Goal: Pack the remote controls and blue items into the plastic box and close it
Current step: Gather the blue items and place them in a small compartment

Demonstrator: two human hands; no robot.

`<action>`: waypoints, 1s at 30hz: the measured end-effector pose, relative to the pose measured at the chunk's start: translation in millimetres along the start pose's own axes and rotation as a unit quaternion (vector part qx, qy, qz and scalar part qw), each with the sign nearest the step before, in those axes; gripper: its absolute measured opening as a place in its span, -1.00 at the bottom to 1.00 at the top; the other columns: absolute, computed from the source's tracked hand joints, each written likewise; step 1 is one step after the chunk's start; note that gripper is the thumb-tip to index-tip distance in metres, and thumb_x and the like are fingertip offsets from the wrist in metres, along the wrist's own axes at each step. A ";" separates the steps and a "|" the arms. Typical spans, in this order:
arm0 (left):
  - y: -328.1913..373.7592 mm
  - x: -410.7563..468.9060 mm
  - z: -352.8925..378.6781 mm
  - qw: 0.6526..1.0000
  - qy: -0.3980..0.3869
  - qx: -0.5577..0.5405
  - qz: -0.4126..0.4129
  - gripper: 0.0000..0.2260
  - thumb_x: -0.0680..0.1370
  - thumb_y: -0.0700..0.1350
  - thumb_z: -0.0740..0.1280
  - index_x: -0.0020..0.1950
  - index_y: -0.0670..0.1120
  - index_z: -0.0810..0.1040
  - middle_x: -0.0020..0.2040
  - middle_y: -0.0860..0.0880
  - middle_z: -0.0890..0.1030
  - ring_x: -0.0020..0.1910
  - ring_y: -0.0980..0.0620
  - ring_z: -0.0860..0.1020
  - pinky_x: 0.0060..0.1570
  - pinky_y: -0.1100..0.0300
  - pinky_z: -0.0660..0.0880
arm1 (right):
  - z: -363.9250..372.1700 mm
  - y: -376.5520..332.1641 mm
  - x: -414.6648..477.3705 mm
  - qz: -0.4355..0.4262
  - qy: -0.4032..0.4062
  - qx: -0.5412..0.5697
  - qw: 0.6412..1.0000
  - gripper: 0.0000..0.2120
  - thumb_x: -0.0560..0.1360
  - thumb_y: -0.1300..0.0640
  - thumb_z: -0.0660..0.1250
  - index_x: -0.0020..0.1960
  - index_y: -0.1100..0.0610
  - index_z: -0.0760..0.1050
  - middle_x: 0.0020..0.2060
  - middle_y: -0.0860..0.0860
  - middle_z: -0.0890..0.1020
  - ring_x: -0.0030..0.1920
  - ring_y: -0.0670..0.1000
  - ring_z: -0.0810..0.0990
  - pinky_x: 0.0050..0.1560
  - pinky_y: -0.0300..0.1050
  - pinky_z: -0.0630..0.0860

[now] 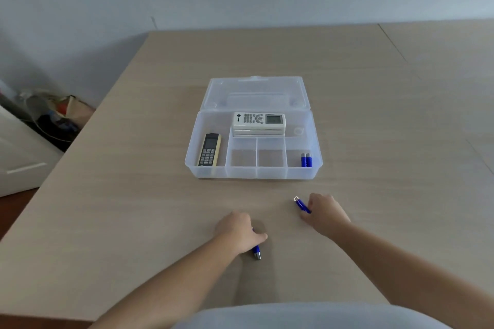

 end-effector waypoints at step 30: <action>73.2 55.7 -158.7 0.947 0.098 -0.255 0.167 -0.83 0.48 -0.26 0.38 0.05 -0.11 0.59 -0.09 -0.03 0.58 -0.14 0.03 0.50 -0.17 0.27 0.41 | -128.2 -55.7 70.9 -0.088 0.054 0.078 0.992 -0.84 0.45 0.29 0.33 0.02 0.24 0.57 -0.10 0.06 0.57 -0.15 0.04 0.52 -0.18 -0.20 0.51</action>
Point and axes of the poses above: each hand's wrist, its own x-axis towards the middle knuckle, its own z-axis out of the palm, y = z × x, the point moved 6 cm from there along x, towards the middle knuckle
